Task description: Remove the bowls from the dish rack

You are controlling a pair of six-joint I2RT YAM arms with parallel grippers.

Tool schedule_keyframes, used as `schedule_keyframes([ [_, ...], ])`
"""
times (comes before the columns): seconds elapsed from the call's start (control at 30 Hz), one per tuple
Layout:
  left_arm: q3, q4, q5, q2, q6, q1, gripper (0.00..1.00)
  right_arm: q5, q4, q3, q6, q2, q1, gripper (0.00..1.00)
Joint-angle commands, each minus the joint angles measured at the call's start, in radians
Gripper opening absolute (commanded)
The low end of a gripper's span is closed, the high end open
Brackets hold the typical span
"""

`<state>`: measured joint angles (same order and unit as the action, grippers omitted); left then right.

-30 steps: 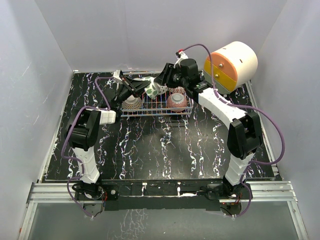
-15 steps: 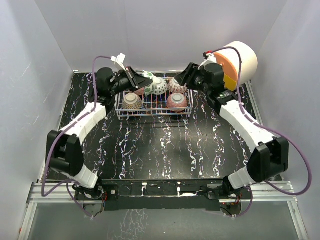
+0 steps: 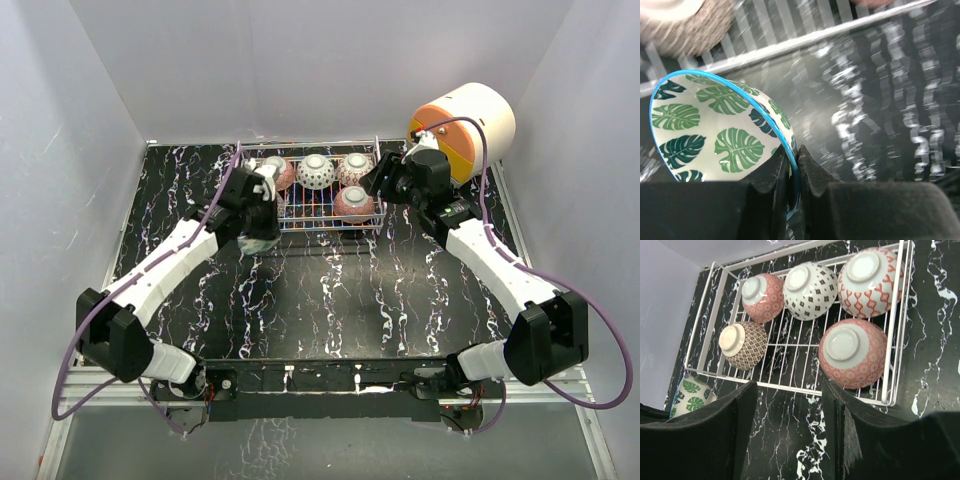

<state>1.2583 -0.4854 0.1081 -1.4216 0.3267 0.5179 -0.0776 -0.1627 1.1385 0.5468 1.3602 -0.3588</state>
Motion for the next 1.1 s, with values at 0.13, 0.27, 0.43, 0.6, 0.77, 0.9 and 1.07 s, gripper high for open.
schedule_keyframes([
  [0.13,-0.172,-0.183,-0.376,0.137,-0.077,-0.009,0.0,0.016,0.035,-0.046,-0.019,-0.058,0.001,0.57],
  [0.27,-0.232,-0.165,-0.441,0.126,-0.072,-0.009,0.0,0.001,0.037,-0.056,-0.022,-0.05,0.003,0.57],
  [0.43,-0.267,-0.165,-0.486,0.025,-0.053,-0.009,0.0,0.001,0.035,-0.066,-0.03,-0.047,0.003,0.58],
  [0.6,-0.291,-0.134,-0.519,-0.038,-0.053,-0.009,0.0,0.007,0.03,-0.072,-0.034,-0.053,0.003,0.58],
  [0.77,-0.306,-0.135,-0.57,-0.112,-0.036,-0.009,0.0,0.028,0.025,-0.084,-0.039,-0.072,0.004,0.58],
  [0.9,-0.298,-0.135,-0.583,-0.132,-0.023,-0.009,0.04,0.055,0.01,-0.082,-0.053,-0.087,0.006,0.58],
  [1.07,-0.304,-0.11,-0.524,-0.147,-0.013,-0.009,0.16,0.066,-0.001,-0.083,-0.061,-0.095,0.008,0.58],
])
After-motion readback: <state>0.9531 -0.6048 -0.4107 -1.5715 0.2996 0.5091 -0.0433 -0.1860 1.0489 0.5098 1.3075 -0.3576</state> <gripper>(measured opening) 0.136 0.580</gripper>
